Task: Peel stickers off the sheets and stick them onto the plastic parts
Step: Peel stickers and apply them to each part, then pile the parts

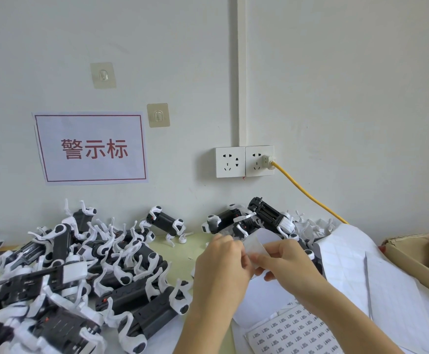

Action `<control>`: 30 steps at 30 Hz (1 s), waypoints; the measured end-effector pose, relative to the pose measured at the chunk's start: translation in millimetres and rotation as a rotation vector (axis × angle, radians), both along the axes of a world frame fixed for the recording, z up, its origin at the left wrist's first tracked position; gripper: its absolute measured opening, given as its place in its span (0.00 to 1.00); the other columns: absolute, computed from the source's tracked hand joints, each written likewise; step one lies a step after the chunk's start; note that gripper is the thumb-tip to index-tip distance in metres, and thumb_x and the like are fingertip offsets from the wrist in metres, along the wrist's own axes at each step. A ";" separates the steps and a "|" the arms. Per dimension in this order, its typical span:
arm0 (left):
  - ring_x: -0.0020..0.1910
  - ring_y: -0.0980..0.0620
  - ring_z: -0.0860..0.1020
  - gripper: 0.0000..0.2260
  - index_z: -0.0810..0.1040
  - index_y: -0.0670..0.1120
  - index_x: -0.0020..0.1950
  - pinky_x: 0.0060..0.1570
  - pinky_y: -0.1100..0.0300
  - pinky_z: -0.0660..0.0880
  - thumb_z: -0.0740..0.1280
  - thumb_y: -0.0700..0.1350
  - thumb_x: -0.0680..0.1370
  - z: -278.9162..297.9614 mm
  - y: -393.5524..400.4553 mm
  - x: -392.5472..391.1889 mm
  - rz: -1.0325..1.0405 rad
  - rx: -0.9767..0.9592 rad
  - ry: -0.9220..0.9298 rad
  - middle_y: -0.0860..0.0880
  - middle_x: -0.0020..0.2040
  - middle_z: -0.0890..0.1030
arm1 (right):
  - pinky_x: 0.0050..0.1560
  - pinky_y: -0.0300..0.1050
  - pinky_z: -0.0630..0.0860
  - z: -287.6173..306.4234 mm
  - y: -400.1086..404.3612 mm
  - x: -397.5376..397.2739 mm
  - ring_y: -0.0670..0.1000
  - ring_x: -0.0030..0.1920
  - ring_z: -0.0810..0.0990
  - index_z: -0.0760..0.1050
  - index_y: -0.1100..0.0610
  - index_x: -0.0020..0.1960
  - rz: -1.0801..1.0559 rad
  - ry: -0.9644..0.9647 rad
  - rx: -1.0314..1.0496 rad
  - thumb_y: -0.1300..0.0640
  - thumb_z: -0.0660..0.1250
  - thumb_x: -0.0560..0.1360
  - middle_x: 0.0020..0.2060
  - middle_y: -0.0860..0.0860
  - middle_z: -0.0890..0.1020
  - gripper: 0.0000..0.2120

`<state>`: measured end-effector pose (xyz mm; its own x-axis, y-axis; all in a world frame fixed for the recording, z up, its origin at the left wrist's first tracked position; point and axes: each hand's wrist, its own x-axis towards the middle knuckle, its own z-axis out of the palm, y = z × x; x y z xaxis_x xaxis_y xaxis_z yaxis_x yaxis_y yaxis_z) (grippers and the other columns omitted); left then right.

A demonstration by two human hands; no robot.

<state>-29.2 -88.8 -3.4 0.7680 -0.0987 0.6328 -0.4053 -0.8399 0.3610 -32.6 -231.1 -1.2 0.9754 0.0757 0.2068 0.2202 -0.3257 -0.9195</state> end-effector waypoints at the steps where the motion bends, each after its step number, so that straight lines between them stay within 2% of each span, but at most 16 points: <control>1: 0.43 0.54 0.73 0.06 0.80 0.48 0.43 0.36 0.61 0.68 0.66 0.48 0.77 0.0 0.1 -0.2 -0.002 0.002 -0.005 0.56 0.41 0.70 | 0.38 0.38 0.75 0.1 -0.2 -0.1 0.45 0.36 0.81 0.85 0.58 0.38 0.004 -0.003 0.001 0.59 0.68 0.78 0.36 0.57 0.85 0.12; 7: 0.40 0.54 0.73 0.06 0.78 0.50 0.39 0.35 0.60 0.70 0.67 0.47 0.75 0.8 2.4 0.2 -0.011 -0.025 0.014 0.54 0.41 0.74 | 0.38 0.39 0.75 0.1 -0.6 0.1 0.46 0.37 0.81 0.85 0.57 0.37 0.014 -0.008 0.012 0.60 0.68 0.79 0.35 0.55 0.85 0.13; 11: 0.35 0.55 0.78 0.06 0.82 0.49 0.35 0.37 0.56 0.77 0.71 0.42 0.72 -0.5 8.6 3.1 -0.121 -0.291 0.108 0.54 0.36 0.81 | 0.40 0.41 0.75 -0.1 -1.3 0.7 0.47 0.37 0.81 0.85 0.58 0.39 0.003 0.008 0.076 0.59 0.67 0.79 0.38 0.58 0.86 0.13; 12: 0.35 0.56 0.79 0.05 0.84 0.49 0.38 0.38 0.58 0.78 0.72 0.41 0.72 -0.2 9.6 2.7 -0.141 -0.355 0.121 0.56 0.35 0.82 | 0.40 0.41 0.75 -0.1 -1.1 1.0 0.47 0.38 0.81 0.85 0.58 0.39 0.001 0.010 0.088 0.59 0.67 0.79 0.38 0.59 0.86 0.12; 15: 0.42 0.66 0.78 0.05 0.85 0.52 0.43 0.38 0.72 0.74 0.74 0.41 0.72 -0.7 10.7 2.2 -0.171 -0.457 0.130 0.60 0.38 0.83 | 0.40 0.42 0.74 -0.3 -0.1 2.2 0.47 0.39 0.81 0.85 0.59 0.40 0.005 0.022 0.115 0.58 0.68 0.78 0.40 0.59 0.85 0.11; 20: 0.45 0.70 0.77 0.05 0.84 0.53 0.43 0.41 0.76 0.71 0.76 0.43 0.72 -1.1 10.0 2.7 -0.203 -0.481 0.125 0.61 0.38 0.82 | 0.37 0.38 0.73 1.0 2.5 1.3 0.46 0.37 0.81 0.85 0.53 0.37 0.021 0.030 0.118 0.57 0.70 0.76 0.36 0.54 0.85 0.10; 26: 0.43 0.66 0.78 0.04 0.85 0.53 0.42 0.40 0.73 0.73 0.77 0.44 0.72 -0.8 7.0 3.0 -0.218 -0.487 0.113 0.59 0.38 0.83 | 0.30 0.32 0.70 1.5 4.0 1.2 0.42 0.32 0.79 0.84 0.55 0.33 -0.065 -0.004 0.093 0.57 0.71 0.74 0.32 0.53 0.84 0.11; 28: 0.41 0.63 0.79 0.04 0.85 0.52 0.41 0.40 0.70 0.75 0.76 0.42 0.72 -1.1 5.8 3.1 -0.214 -0.470 0.095 0.58 0.38 0.83 | 0.32 0.35 0.71 1.8 4.4 0.6 0.43 0.31 0.77 0.84 0.56 0.34 -0.088 -0.020 0.074 0.57 0.71 0.74 0.32 0.55 0.83 0.10; 30: 0.40 0.60 0.80 0.04 0.86 0.51 0.42 0.41 0.64 0.77 0.74 0.42 0.73 -1.0 4.7 2.8 -0.195 -0.415 0.073 0.57 0.38 0.83 | 0.35 0.42 0.70 1.7 5.0 -0.1 0.47 0.31 0.74 0.83 0.60 0.37 -0.102 -0.039 0.041 0.56 0.71 0.74 0.31 0.58 0.81 0.10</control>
<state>-26.4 -84.1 -4.4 0.8045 0.0042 0.5939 -0.5022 -0.5292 0.6840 -32.7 -226.0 0.5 0.9689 -0.0330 0.2454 0.2234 -0.3105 -0.9239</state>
